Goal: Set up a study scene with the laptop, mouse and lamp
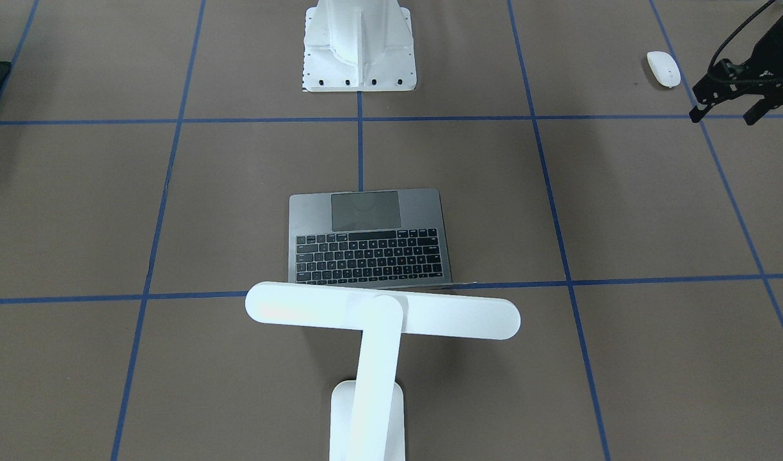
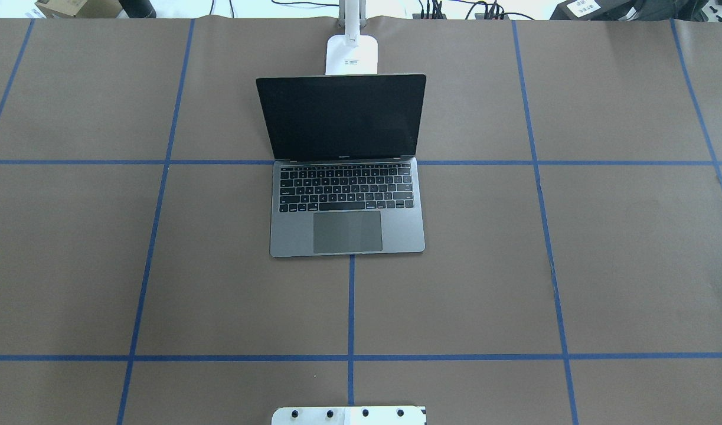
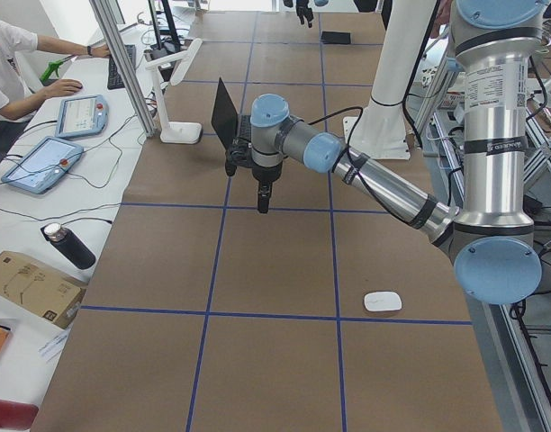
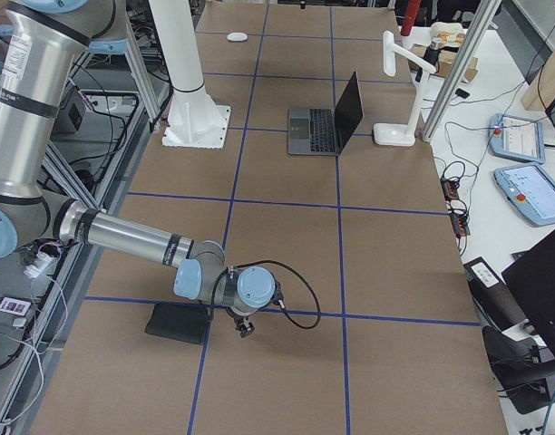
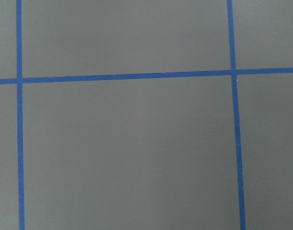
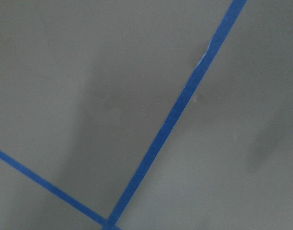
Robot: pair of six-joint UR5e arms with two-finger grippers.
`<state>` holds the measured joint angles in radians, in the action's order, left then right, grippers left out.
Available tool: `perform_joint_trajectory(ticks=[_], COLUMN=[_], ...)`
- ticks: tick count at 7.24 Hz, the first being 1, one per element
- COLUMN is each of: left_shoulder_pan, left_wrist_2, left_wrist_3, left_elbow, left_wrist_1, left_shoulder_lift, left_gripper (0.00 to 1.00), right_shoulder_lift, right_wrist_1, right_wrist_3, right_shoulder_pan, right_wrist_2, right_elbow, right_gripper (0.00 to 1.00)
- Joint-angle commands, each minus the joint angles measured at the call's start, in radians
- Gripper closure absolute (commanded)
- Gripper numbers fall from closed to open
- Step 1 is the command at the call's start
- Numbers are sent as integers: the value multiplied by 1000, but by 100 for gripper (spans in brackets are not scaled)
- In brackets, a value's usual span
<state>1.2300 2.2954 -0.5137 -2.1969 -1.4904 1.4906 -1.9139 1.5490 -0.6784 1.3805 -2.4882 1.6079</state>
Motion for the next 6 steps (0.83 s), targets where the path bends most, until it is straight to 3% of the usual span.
perform_joint_trajectory(ticks=[1,3,5,6], left_shoulder_pan=[0,0,0,0], left_wrist_2=[-1,-1,-1,-1], left_wrist_3=[-38,-40,-49,-51], left_elbow=[-24,-33,-55,-61], left_wrist_1=[1,1,7,9], left_shoulder_lift=[-1,-3,-1,-3], left_gripper=[0,0,0,0], right_shoulder_lift=[-1,35,97,101], right_wrist_1=[213,296,295,296], right_wrist_3=[-256,-331,-435,-437], right_shoulder_pan=[-34,-38,-40,-40], right_wrist_2=[-3,17,23,23], right_elbow=[23,6,-118,-126], right_gripper=[4,4,6,6])
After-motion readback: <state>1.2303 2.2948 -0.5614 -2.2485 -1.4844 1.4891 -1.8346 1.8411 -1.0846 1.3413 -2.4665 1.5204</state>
